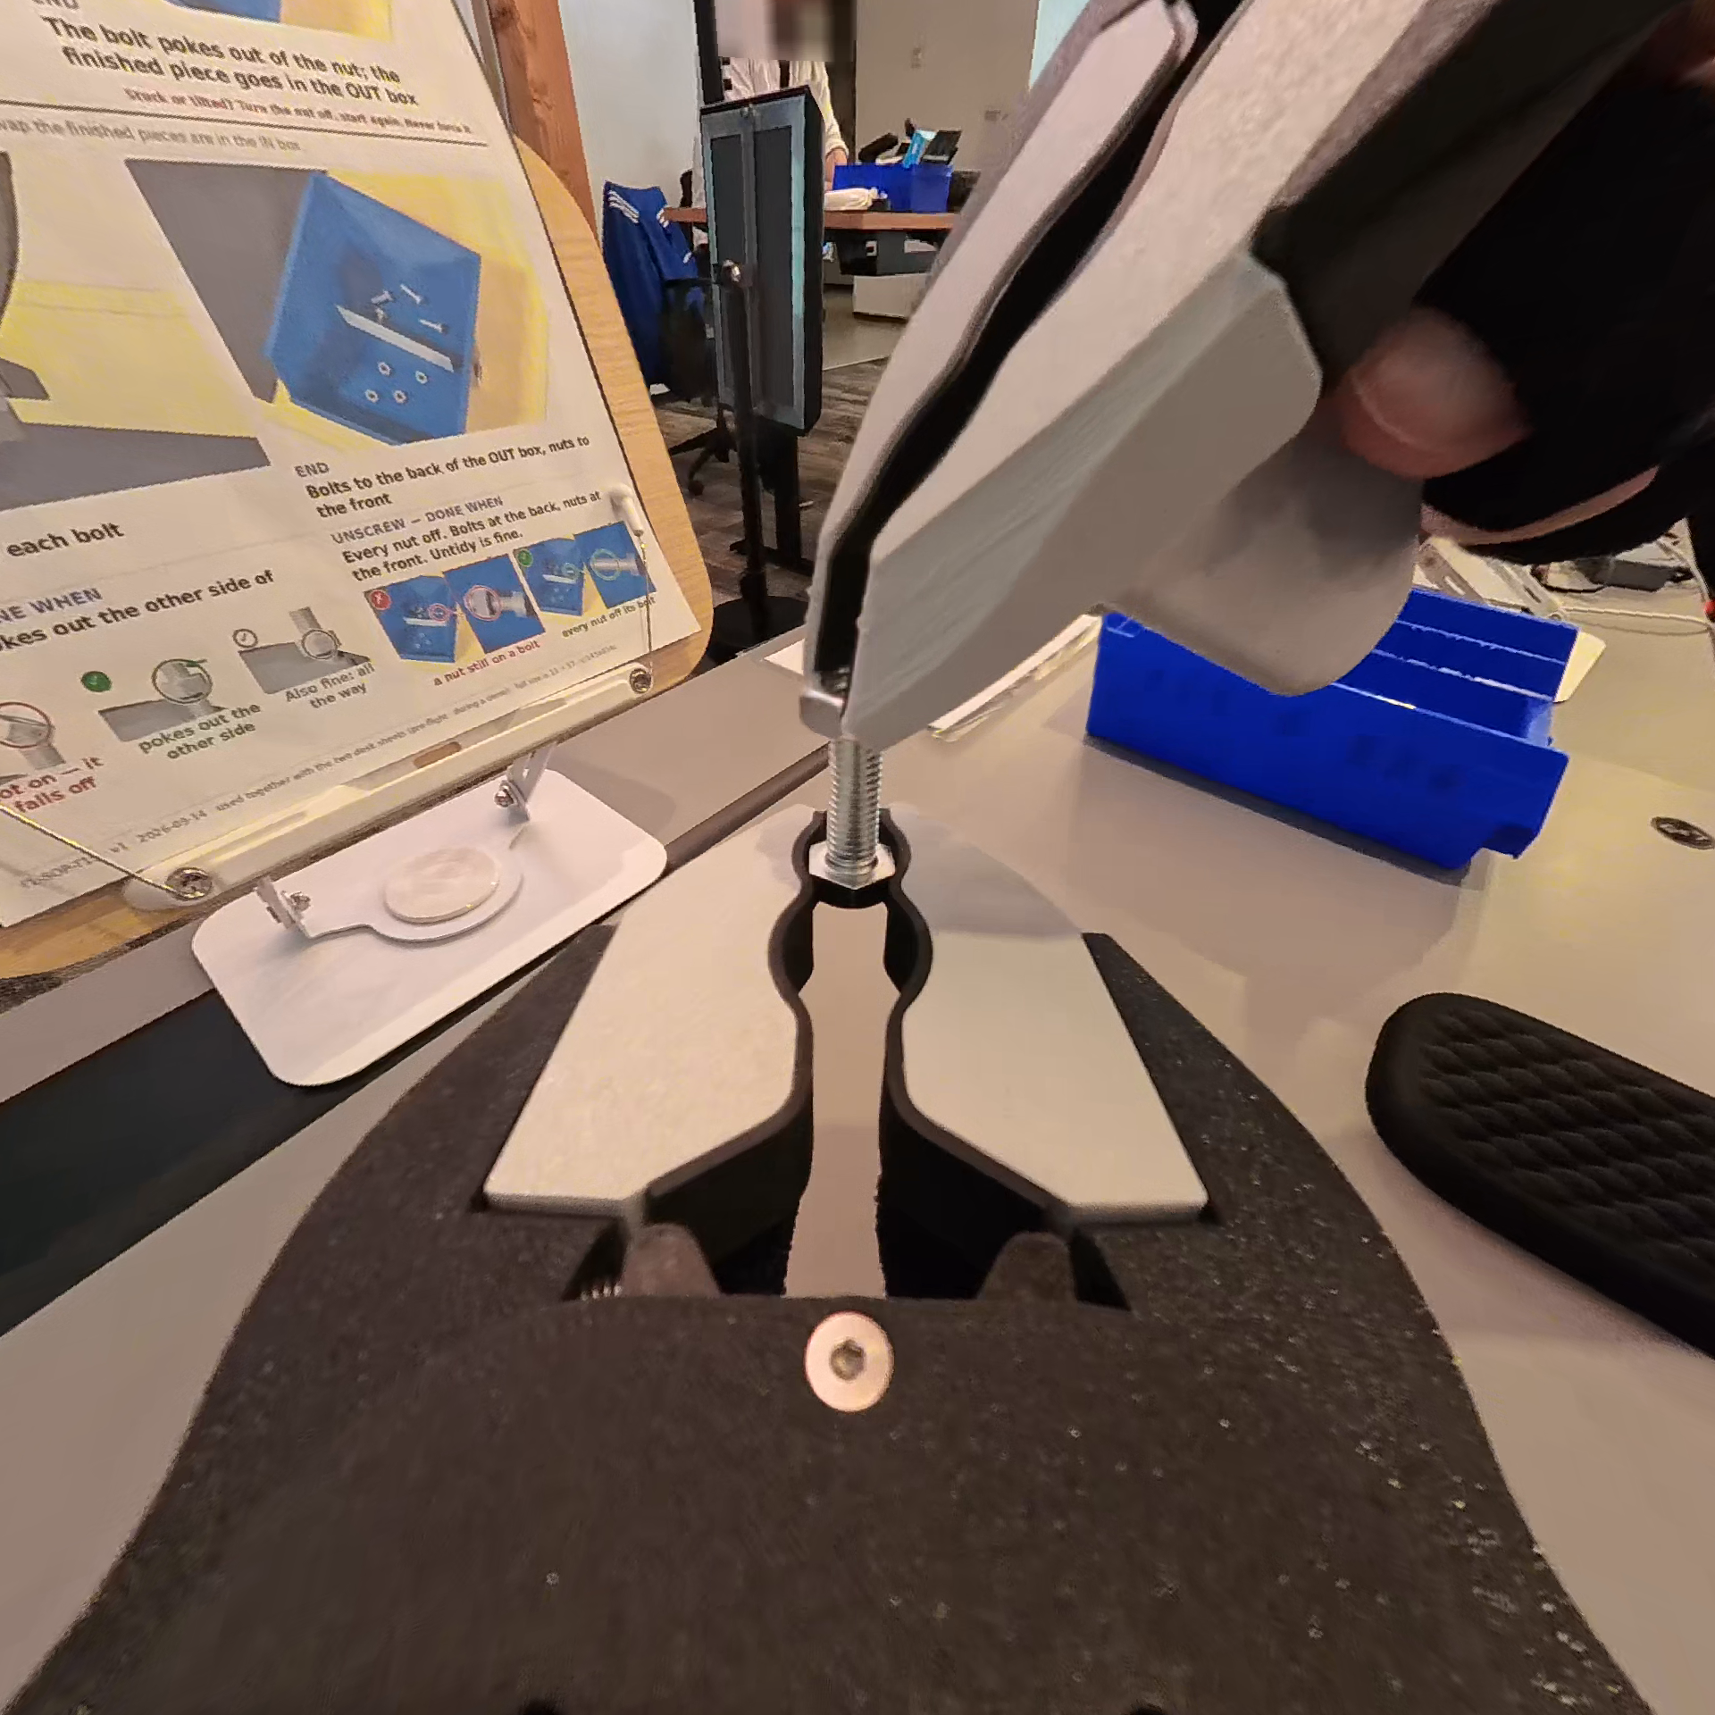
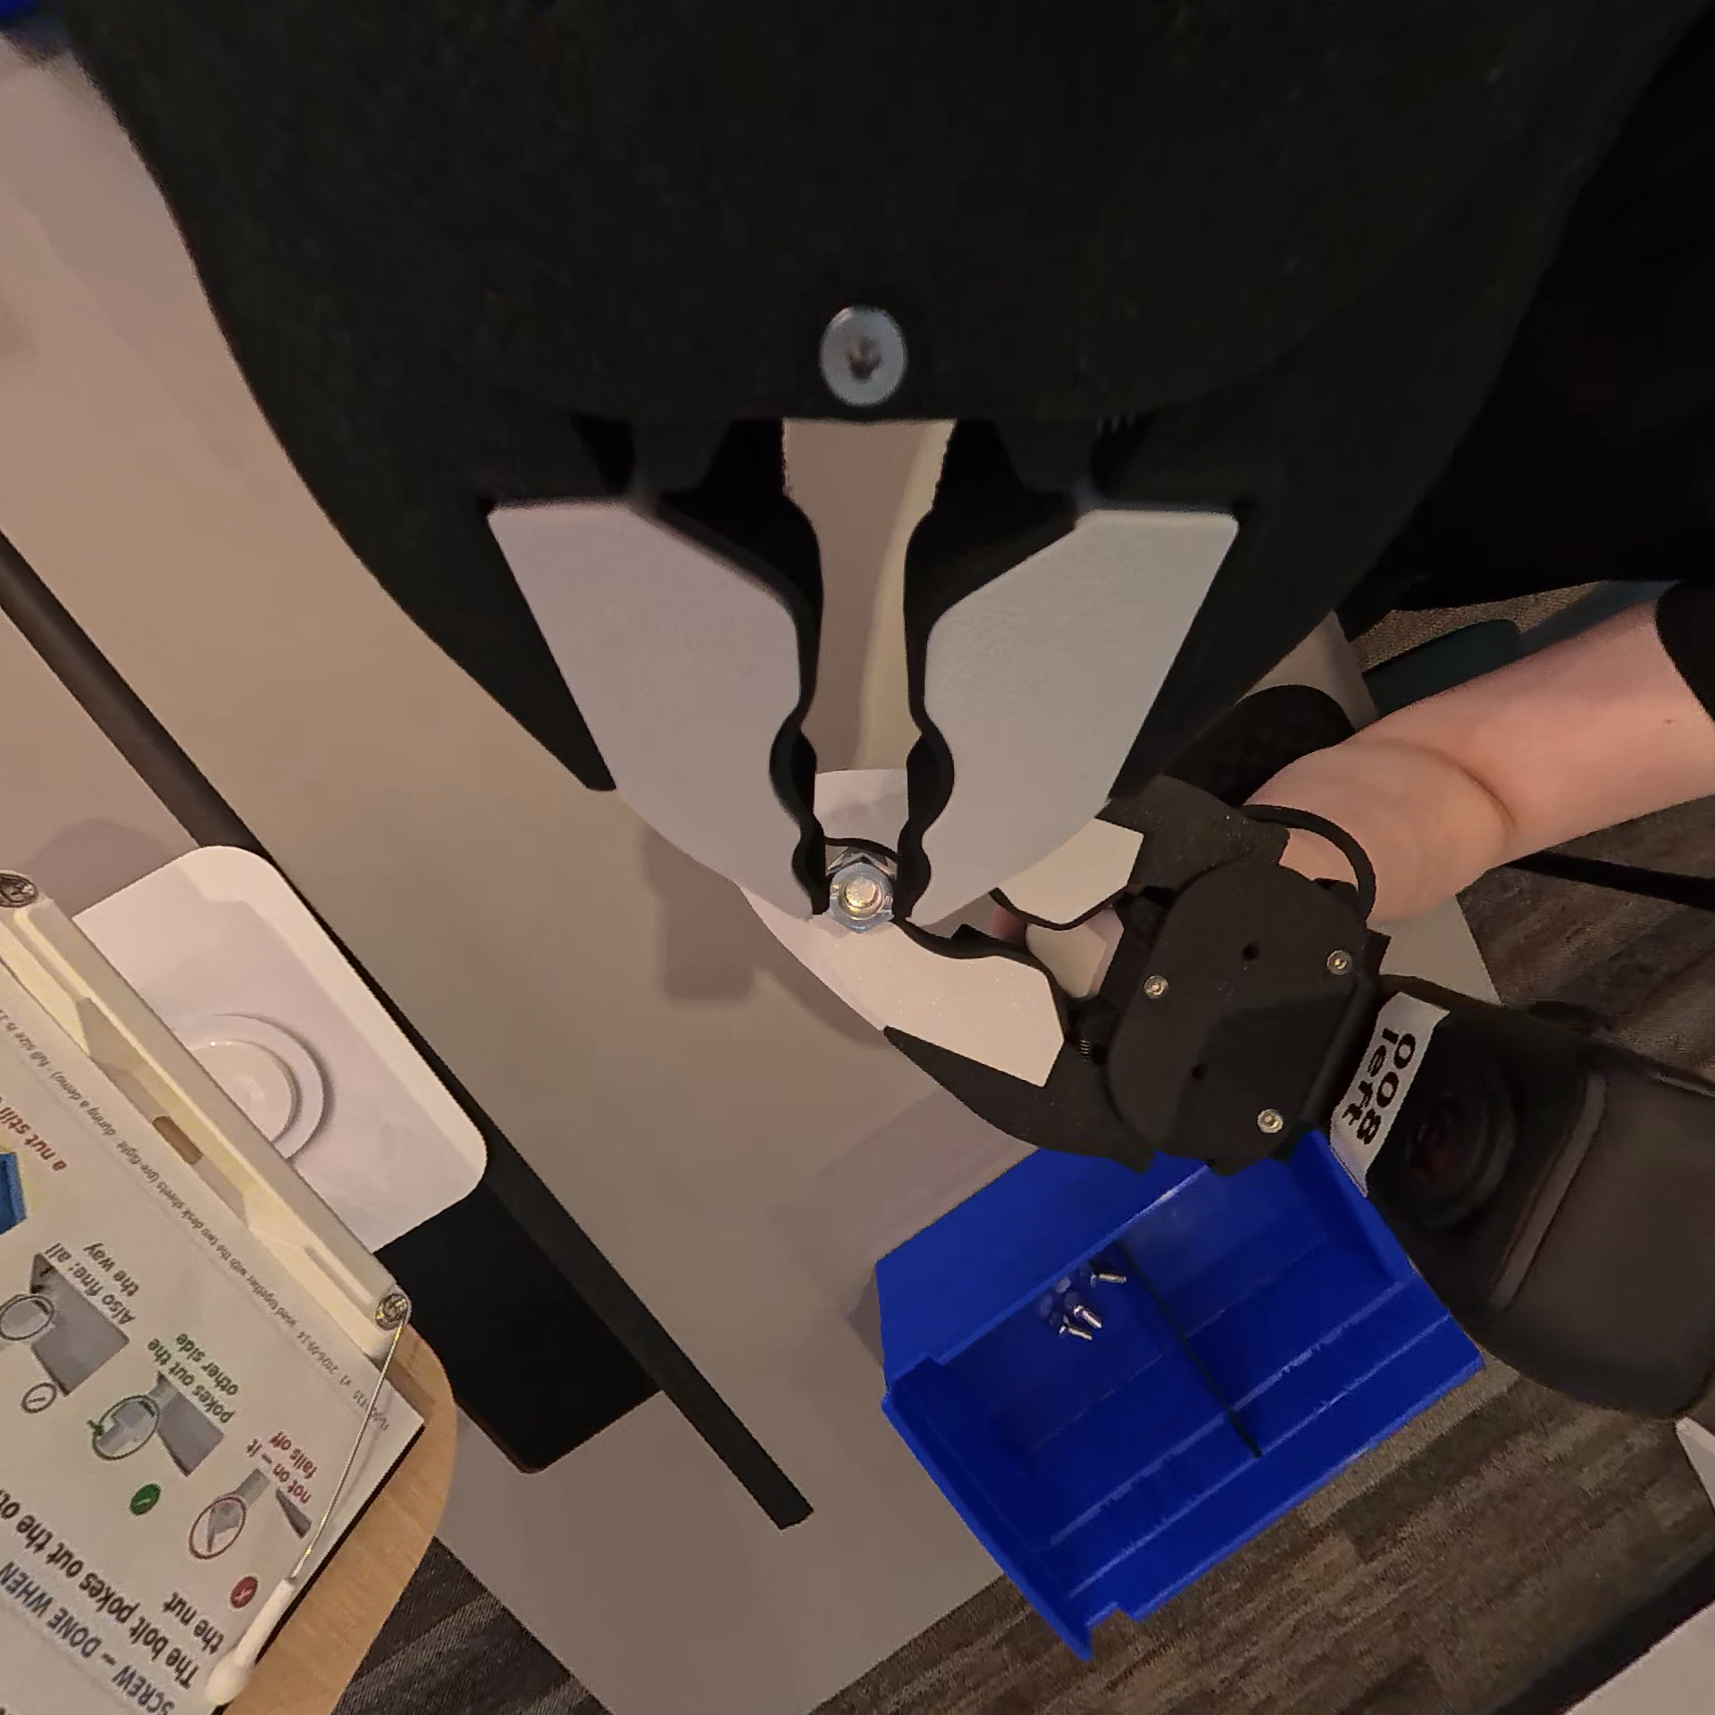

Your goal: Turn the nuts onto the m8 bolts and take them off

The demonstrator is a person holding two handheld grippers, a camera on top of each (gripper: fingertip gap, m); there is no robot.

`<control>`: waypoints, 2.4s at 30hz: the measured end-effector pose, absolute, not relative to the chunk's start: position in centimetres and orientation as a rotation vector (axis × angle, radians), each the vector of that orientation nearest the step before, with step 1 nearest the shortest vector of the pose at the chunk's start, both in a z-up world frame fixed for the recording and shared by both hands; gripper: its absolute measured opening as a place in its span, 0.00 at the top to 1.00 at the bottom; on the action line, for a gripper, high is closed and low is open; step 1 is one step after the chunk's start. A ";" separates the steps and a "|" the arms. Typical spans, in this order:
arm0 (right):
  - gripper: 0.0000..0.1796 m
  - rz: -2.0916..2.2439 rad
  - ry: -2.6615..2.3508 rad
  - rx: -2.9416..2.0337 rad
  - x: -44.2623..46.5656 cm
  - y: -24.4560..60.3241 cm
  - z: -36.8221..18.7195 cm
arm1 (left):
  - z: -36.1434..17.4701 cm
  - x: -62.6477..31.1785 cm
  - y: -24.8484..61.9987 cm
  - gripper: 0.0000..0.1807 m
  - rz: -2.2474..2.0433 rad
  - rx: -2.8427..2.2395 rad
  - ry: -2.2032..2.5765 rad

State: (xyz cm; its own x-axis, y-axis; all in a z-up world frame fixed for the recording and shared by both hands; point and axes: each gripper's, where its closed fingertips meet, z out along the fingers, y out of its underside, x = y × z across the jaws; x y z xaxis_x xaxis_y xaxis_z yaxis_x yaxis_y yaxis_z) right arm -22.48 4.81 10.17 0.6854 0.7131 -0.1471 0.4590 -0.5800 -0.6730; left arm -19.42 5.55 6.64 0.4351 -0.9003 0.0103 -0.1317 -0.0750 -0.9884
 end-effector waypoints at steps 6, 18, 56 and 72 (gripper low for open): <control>0.91 0.516 -0.919 -2.258 -22.5 5.0 10.3 | 6.6 -19.3 5.3 0.94 -0.832 -1.520 0.962; 0.81 0.510 -1.135 -1.984 -22.8 4.5 13.5 | 7.4 -19.5 4.7 0.94 -0.915 -1.493 0.971; 0.92 0.841 -1.649 -1.561 -21.4 -2.3 12.6 | 9.3 -17.7 -2.8 0.94 -1.216 -1.299 1.261; 0.92 0.703 -1.149 -1.894 -21.6 0.0 12.3 | 8.8 -18.2 0.4 0.94 -0.971 -1.429 1.131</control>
